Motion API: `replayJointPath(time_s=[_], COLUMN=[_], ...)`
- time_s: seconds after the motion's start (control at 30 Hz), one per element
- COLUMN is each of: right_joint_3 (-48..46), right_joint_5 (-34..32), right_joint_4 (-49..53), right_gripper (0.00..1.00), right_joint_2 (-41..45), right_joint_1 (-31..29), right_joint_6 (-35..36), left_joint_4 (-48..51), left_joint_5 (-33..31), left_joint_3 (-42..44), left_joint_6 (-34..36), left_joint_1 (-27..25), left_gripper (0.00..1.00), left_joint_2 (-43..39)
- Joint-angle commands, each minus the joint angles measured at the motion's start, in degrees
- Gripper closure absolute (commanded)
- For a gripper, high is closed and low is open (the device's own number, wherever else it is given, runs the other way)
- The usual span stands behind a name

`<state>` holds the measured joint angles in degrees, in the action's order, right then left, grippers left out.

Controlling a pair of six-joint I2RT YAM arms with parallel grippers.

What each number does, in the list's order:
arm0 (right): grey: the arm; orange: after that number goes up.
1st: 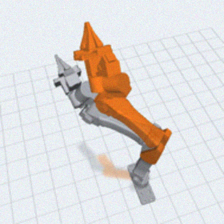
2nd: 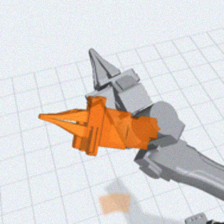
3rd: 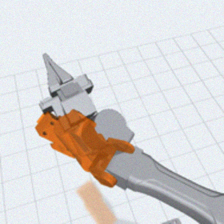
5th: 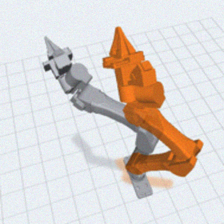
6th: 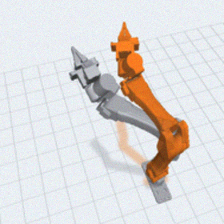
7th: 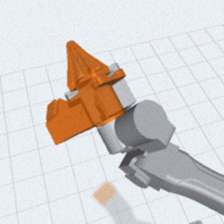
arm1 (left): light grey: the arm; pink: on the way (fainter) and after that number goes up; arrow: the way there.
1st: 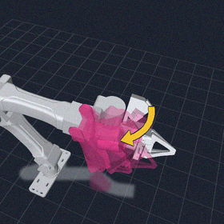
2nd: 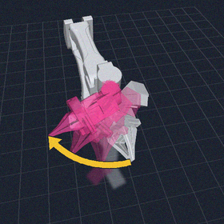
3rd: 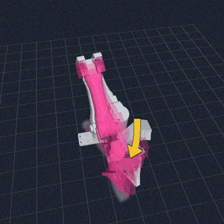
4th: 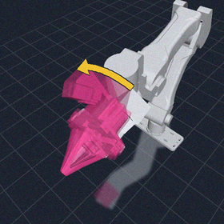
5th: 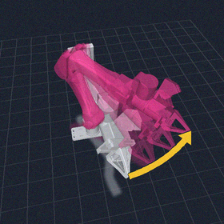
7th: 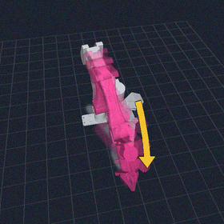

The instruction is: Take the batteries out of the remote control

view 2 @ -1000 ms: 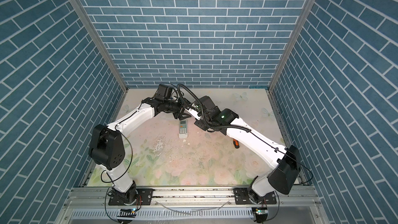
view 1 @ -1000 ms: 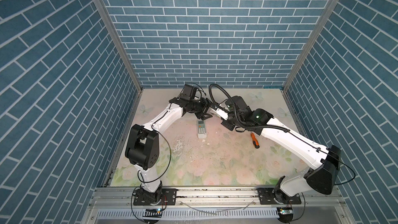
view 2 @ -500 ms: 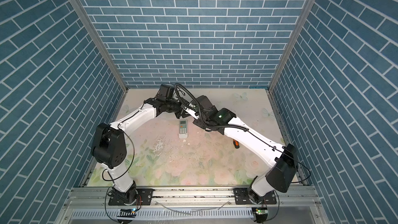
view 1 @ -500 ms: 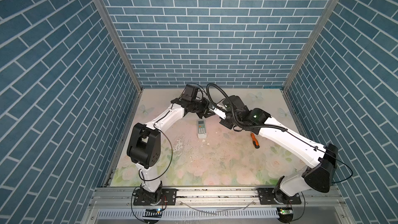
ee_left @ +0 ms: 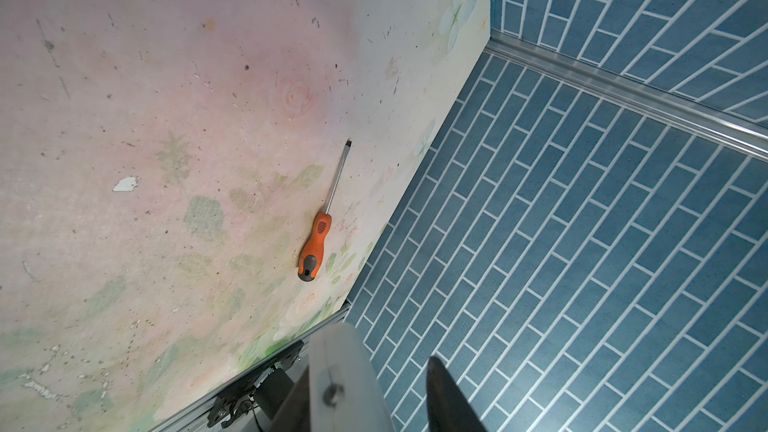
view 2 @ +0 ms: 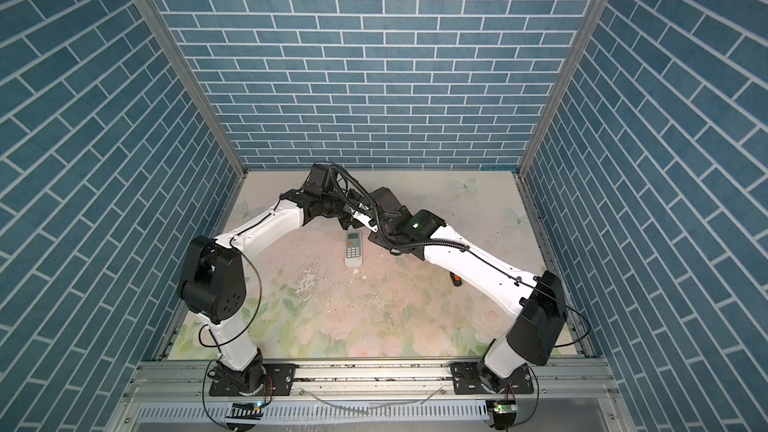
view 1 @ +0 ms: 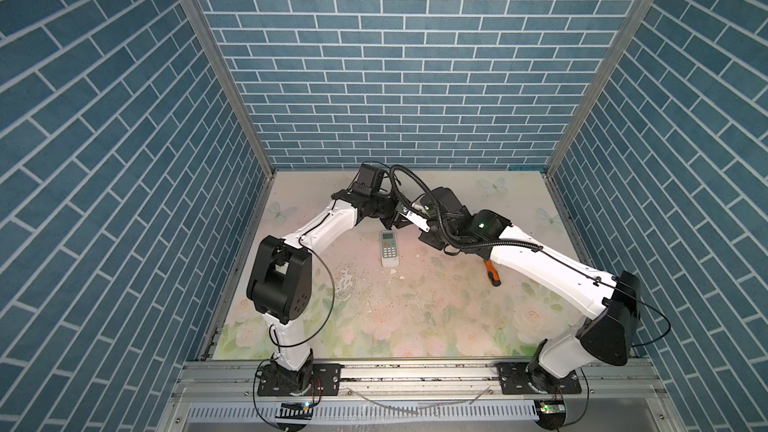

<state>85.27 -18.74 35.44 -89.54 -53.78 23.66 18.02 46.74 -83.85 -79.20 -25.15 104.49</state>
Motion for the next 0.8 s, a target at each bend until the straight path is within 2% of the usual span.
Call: replayJointPath(time_s=[0.0,0.47,0.57,0.67,0.77], right_joint_3=[2.9,1.7,1.1,1.0,1.1], right_joint_5=[1.8,-1.3,-2.1,-2.7,-3.3], right_joint_4=[0.1,-1.1,-1.1,-1.0,-0.8], right_gripper=[1.0,1.0,1.0,0.97,0.91], right_joint_2=[-0.6,-0.9,-0.6,-0.3,-0.2], right_joint_1=[-1.4,-4.0,-4.5,-4.9,-4.9], right_joint_6=[1.5,2.2,1.9,1.7,1.8], left_joint_4=[-5.1,-10.7,-13.7,-14.3,-14.7], left_joint_5=[1.7,2.0,2.2,2.2,2.2], left_joint_3=[-0.2,-2.6,-3.2,-4.7,-5.6], left_joint_6=[-0.7,-4.0,-5.7,-6.0,-5.9], left_joint_1=[-0.4,-0.3,-0.2,-0.2,-0.2], left_gripper=[0.66,0.88,1.0,1.0,1.0], left_joint_2=[0.2,2.5,3.3,4.3,4.8])
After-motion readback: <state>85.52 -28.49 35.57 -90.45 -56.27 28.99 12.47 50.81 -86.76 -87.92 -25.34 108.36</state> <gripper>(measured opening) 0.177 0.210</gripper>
